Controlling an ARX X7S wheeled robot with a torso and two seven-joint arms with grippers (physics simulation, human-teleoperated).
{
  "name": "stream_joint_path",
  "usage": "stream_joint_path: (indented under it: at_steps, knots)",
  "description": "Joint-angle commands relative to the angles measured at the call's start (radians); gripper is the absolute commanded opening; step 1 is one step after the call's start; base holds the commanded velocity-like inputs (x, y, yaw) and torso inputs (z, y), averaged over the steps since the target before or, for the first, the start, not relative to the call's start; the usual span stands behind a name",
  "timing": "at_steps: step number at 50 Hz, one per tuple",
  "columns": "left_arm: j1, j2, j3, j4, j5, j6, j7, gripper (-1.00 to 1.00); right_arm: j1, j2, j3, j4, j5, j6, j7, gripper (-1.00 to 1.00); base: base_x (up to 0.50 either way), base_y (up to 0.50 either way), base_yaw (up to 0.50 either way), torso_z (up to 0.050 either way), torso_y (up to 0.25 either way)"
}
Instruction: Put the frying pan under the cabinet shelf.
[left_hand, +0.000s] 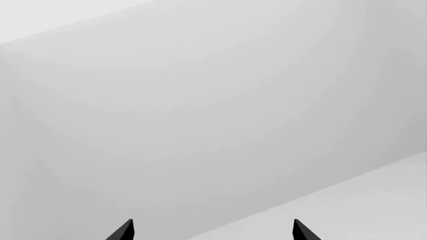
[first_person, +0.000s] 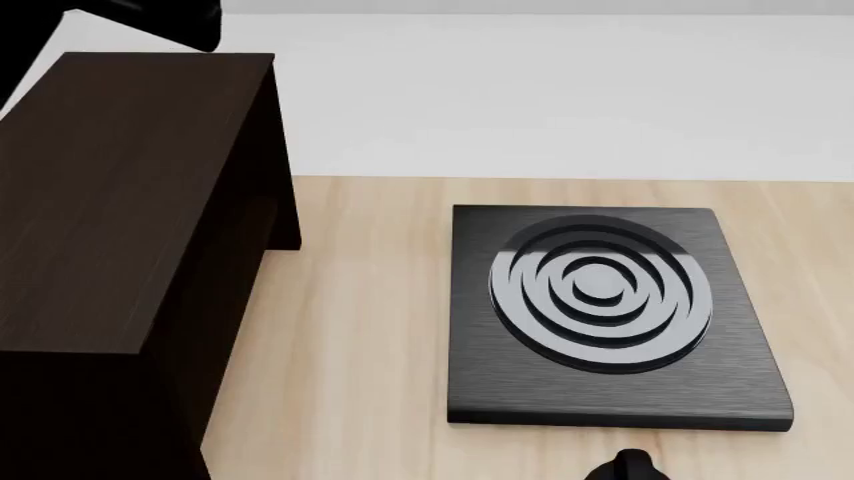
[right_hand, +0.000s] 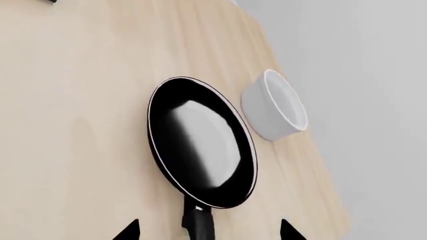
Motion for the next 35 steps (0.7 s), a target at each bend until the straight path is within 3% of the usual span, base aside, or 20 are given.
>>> stream_joint_path:
  at_steps: [1,15,35]
  knots:
    - [-0.011,0.007,0.007,0.004,-0.006,-0.012,-0.008,1.0,-0.006,-0.026,0.074,0.045,0.063,-0.035,0.022,1.0,0.0,0.0,0.0,0.0,0.0]
    - [-0.027,0.02,0.019,-0.005,-0.01,-0.02,-0.018,1.0,-0.002,-0.029,0.157,0.174,0.153,-0.138,0.073,1.0,0.0,0.0,0.0,0.0,0.0]
    - [-0.089,0.052,0.049,-0.019,-0.012,-0.054,-0.039,1.0,0.044,-0.002,0.141,0.321,0.195,-0.209,0.115,1.0,0.0,0.0,0.0,0.0,0.0]
